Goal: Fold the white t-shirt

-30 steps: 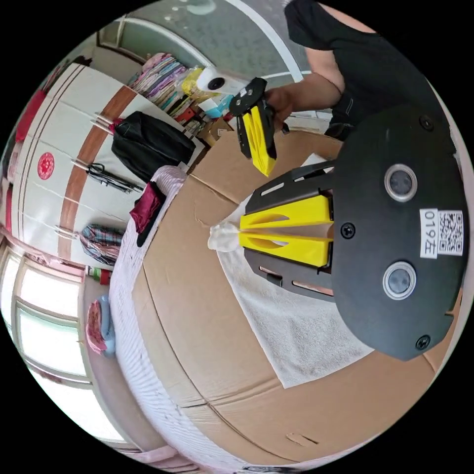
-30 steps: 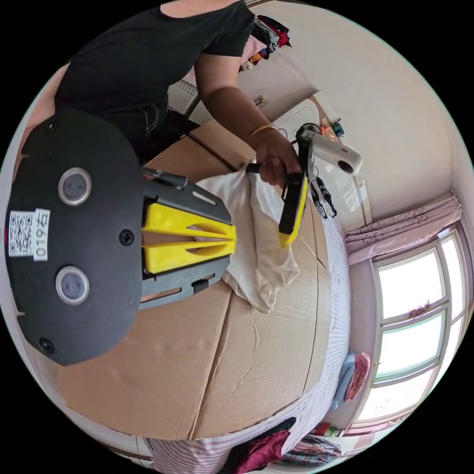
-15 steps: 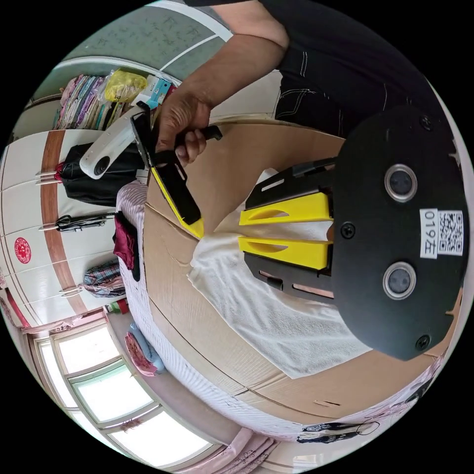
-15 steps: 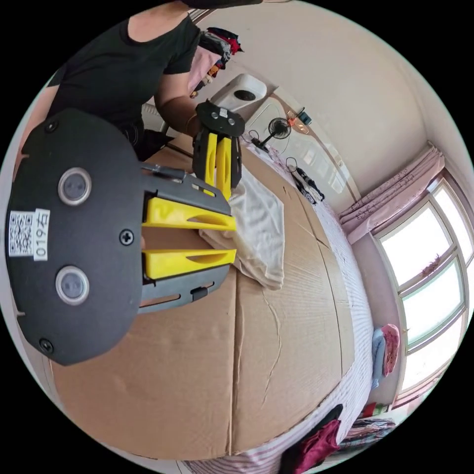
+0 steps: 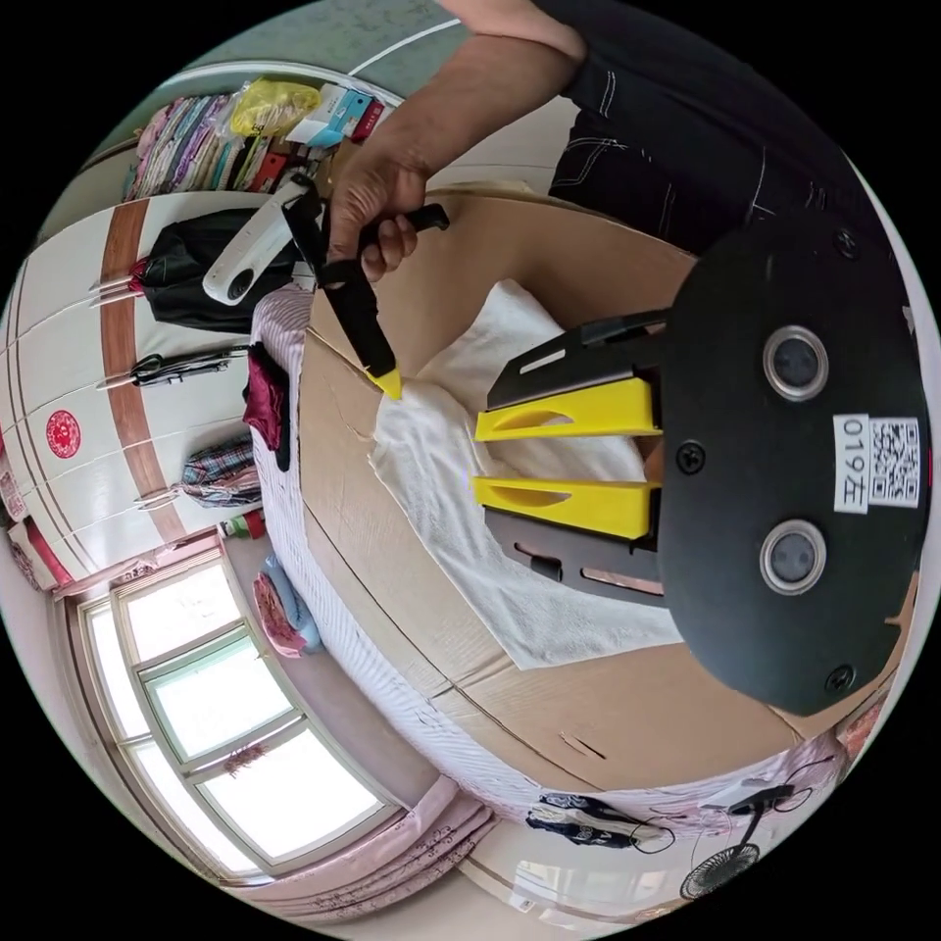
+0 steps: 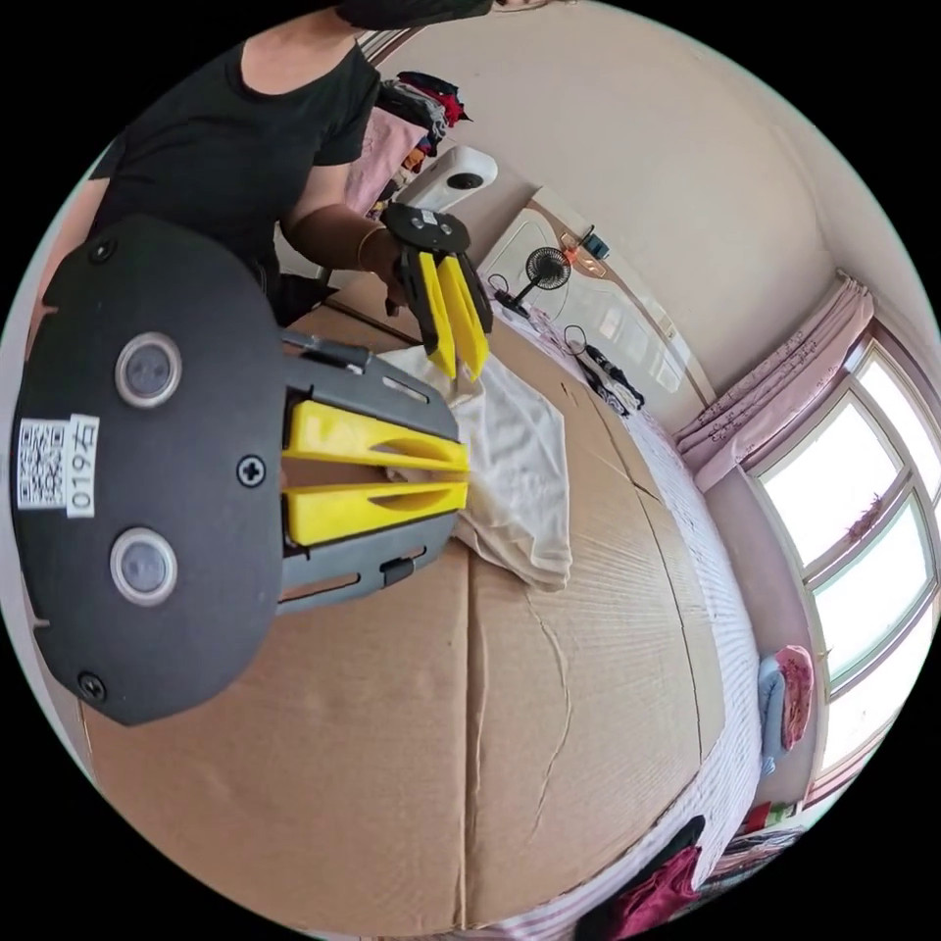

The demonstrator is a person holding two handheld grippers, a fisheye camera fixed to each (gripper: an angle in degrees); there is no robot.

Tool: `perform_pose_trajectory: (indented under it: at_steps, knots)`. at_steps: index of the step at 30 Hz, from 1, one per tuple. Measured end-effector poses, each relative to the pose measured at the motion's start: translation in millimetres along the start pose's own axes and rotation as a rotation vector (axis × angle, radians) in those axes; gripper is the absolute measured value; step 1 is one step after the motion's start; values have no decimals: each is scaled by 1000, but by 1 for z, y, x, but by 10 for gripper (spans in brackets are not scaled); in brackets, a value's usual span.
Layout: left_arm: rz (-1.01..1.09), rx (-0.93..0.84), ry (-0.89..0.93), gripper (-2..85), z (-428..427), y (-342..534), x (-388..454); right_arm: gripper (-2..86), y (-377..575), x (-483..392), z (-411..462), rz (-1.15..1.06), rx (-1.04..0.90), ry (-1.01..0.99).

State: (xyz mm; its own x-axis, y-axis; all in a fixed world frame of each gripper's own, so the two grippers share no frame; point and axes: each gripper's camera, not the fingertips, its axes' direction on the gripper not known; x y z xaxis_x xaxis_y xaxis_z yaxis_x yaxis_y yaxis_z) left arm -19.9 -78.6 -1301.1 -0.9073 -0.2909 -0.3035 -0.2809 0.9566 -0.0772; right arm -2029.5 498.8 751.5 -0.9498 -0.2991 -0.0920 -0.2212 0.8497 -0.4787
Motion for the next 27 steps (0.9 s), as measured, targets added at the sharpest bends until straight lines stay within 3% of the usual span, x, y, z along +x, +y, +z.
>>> perform_pose_trajectory:
  at_steps: [5, 11, 17, 22, 27]
  knots:
    - [-24, -34, -76, 67, -17, 22, -5, 6, -11, -7, -27, 33, 67, -56]
    - [50, -119, -117, 82, -11, 34, 5, 2, -24, -20, -21, 26, -39, 21]
    - [68, -141, -174, 37, 1, 34, 9, 1, -38, -19, -34, 78, 7, -74]
    - [34, -119, -112, 17, -4, 36, -2, 2, -49, -19, -42, 115, 39, -158]
    - [56, -158, -88, 15, 8, 42, -8, 10, -58, -32, -16, 113, -95, -137]
